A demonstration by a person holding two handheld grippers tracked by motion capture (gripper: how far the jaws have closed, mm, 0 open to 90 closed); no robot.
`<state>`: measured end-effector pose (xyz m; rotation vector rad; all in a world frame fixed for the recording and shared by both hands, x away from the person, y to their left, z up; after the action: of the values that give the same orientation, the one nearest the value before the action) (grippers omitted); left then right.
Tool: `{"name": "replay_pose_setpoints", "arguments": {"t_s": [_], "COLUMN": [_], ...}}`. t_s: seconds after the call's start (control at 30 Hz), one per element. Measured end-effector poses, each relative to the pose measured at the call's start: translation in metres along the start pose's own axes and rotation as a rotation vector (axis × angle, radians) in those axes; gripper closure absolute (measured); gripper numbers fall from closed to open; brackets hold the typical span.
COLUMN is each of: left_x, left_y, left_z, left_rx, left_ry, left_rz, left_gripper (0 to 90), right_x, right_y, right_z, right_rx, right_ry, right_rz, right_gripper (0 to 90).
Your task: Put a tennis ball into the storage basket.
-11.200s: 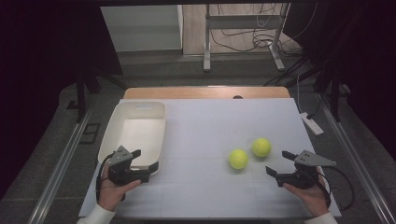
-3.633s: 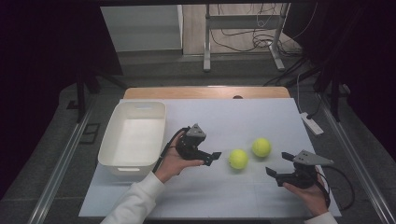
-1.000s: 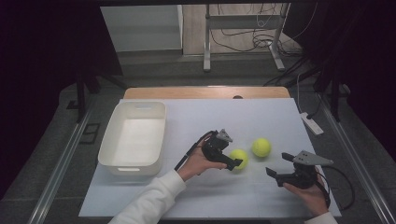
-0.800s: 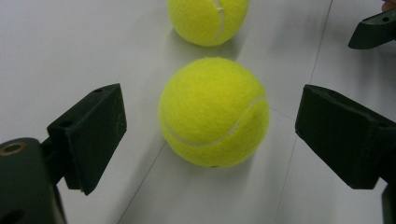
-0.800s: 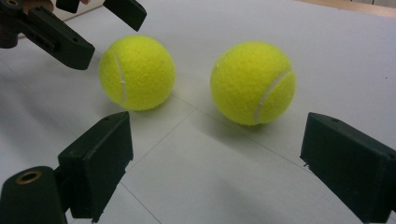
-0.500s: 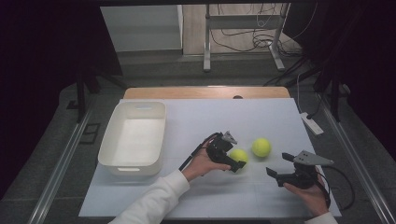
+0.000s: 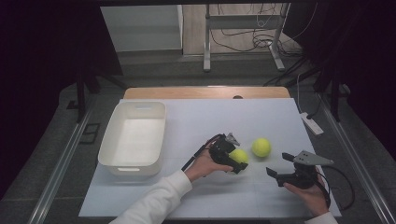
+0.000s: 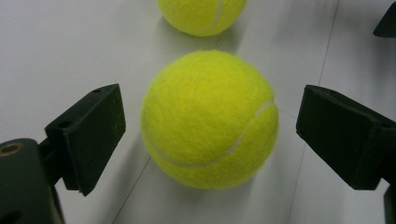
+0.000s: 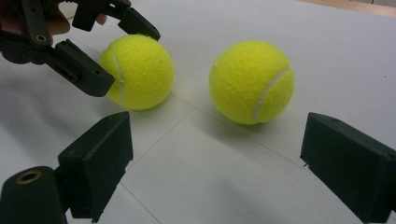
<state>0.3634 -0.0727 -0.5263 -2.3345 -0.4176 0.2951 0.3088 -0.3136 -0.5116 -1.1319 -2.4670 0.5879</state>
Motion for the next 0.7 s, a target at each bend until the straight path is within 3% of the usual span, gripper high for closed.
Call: {"name": "replay_pose_setpoints", "arguments": {"t_s": [0.53,0.7], "left_x": [-0.003,-0.003], "left_y": [0.011,0.011], "left_z": [0.000,-0.001], "left_rx": [0.020,0.013], "left_ry": [0.014,0.021], "left_rz": [0.008,-0.009], "left_gripper": [10.2,17.1], "right_x": [0.000,0.000], "right_y": [0.000,0.000], "right_z": [0.000,0.000], "right_rx": [0.001,0.000], "right_ry": [-0.001,-0.002], "right_rz": [0.001,0.000], "right_gripper": [9.2,9.2]}}
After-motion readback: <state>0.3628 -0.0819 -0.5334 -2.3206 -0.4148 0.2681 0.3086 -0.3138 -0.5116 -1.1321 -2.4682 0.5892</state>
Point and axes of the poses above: each handheld gripper's, and its own axes: y roughly forward along the jaws, z roughly out of its underside, x roughly to its left, the point moved 3 cm from there along y, roughly forward along the jaws, and after that the axes turned 8 degrees about y, right-handed, at the moved point
